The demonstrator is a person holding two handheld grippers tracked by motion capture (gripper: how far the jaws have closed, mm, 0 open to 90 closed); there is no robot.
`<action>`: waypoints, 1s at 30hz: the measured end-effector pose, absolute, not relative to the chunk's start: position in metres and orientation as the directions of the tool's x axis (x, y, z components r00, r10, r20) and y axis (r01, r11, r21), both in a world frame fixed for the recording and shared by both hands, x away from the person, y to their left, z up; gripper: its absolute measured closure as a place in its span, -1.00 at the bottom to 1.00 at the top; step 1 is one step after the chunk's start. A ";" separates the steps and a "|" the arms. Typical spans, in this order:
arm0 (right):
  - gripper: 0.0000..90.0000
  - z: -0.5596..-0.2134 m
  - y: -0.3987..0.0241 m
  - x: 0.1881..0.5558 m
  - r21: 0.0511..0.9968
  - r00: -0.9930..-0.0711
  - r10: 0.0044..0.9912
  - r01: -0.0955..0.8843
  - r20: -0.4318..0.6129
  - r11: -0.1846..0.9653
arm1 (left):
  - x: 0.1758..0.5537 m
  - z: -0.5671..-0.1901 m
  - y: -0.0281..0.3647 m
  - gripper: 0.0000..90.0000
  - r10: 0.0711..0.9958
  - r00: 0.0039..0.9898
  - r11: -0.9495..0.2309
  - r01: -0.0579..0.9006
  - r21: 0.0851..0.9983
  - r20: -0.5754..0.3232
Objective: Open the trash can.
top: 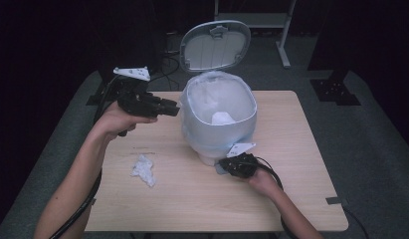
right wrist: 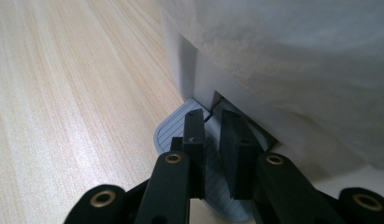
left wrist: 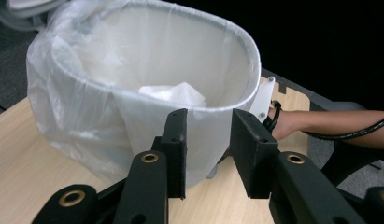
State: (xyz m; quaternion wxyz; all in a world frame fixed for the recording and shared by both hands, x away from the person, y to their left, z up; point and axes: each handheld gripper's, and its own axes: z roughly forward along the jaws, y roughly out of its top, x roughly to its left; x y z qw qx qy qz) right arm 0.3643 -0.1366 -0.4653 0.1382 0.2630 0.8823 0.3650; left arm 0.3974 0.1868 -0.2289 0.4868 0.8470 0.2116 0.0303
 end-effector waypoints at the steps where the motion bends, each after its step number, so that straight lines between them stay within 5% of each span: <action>1: 0.77 -0.465 -0.136 0.364 0.717 -0.823 0.567 0.365 -0.050 0.594 | 0.396 -0.234 0.190 0.47 0.387 0.908 -0.437 0.333 0.836 -0.160; 30: 0.77 -0.464 -0.135 0.364 0.711 -0.822 0.568 0.373 -0.045 0.596 | 0.390 -0.284 0.219 0.28 0.417 0.882 -0.401 0.395 0.826 -0.220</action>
